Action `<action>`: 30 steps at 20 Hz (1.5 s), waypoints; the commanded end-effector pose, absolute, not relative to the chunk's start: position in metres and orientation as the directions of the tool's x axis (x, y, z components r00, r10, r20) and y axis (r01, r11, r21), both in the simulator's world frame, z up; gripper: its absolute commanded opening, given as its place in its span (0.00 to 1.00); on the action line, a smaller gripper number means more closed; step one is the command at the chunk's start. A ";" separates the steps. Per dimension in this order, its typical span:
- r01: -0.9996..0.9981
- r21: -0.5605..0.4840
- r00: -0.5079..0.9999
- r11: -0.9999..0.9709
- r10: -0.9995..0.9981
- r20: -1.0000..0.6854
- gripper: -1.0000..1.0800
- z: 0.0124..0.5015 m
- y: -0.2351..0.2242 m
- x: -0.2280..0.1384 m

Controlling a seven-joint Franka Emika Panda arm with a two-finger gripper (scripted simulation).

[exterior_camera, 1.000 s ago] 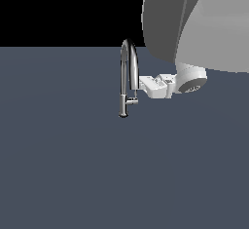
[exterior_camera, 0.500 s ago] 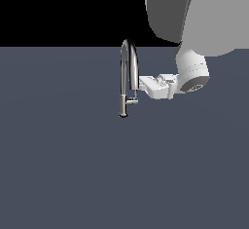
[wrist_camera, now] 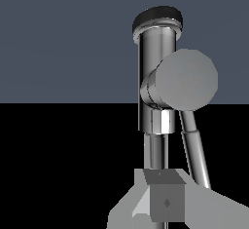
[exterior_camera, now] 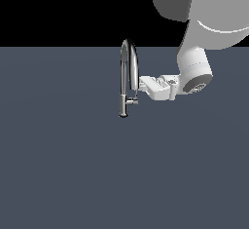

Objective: Turn on the faucet by rotating a designated handle.

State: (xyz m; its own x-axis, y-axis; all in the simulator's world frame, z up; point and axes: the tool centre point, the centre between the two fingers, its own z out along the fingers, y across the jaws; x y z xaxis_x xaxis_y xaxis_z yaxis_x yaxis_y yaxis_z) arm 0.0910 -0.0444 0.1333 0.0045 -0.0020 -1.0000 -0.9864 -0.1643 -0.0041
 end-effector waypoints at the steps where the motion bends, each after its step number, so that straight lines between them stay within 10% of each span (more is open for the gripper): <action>1: -0.985 -0.005 0.005 -0.170 0.001 -1.000 0.00 0.137 -0.046 0.086; 30: -0.983 -0.023 0.023 -0.180 0.007 -1.000 0.00 0.118 -0.046 0.036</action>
State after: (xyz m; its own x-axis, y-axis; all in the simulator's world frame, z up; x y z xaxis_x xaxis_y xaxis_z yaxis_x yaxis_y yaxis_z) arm 0.0386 -0.0451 0.1248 0.0274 0.0077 -0.9996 -0.9829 -0.1819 -0.0283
